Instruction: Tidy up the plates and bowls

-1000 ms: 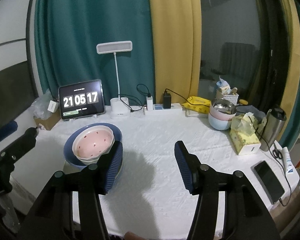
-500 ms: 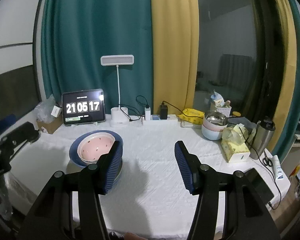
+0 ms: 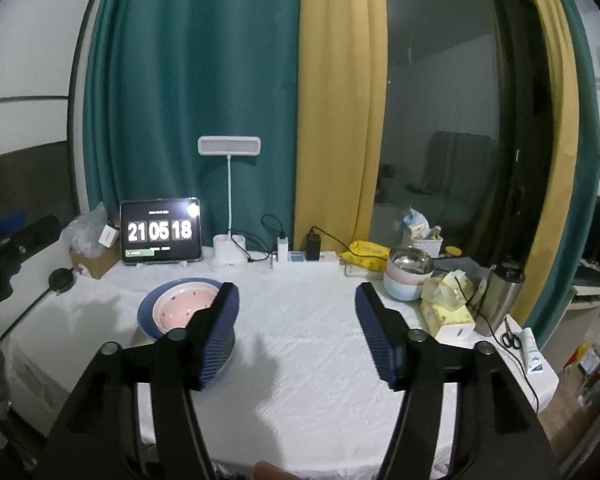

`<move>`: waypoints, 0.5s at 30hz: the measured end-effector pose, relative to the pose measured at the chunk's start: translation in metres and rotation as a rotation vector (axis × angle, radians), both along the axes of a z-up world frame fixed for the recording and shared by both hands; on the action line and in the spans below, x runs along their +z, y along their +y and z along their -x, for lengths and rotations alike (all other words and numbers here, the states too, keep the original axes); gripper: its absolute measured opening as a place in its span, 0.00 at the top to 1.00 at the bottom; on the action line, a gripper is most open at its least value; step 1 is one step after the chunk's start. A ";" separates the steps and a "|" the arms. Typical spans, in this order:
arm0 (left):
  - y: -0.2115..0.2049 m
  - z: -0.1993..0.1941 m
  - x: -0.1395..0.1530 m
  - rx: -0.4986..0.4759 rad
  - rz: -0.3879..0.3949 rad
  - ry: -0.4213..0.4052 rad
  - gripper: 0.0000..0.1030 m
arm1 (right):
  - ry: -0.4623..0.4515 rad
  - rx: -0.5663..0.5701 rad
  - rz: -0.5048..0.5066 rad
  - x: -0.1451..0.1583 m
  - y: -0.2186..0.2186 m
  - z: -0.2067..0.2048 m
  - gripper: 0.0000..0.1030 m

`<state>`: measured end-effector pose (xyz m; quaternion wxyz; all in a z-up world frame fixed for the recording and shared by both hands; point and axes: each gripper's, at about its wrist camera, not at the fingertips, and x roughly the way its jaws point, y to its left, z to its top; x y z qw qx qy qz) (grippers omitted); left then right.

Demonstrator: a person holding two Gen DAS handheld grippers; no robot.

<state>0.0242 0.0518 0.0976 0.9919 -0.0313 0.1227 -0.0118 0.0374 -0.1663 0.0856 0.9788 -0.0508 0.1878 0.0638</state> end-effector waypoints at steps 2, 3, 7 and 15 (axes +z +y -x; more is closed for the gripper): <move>0.000 0.000 0.000 0.000 0.002 0.001 0.09 | -0.003 0.000 0.002 0.001 0.000 0.001 0.36; 0.000 0.001 0.000 0.000 0.002 0.002 0.09 | -0.003 0.001 0.001 0.001 0.000 0.002 0.36; 0.000 0.002 0.000 0.001 -0.002 -0.002 0.09 | 0.002 0.004 0.000 0.002 0.000 0.002 0.36; -0.006 0.001 -0.001 -0.015 -0.011 0.010 0.09 | 0.009 0.015 0.005 0.001 0.002 0.000 0.36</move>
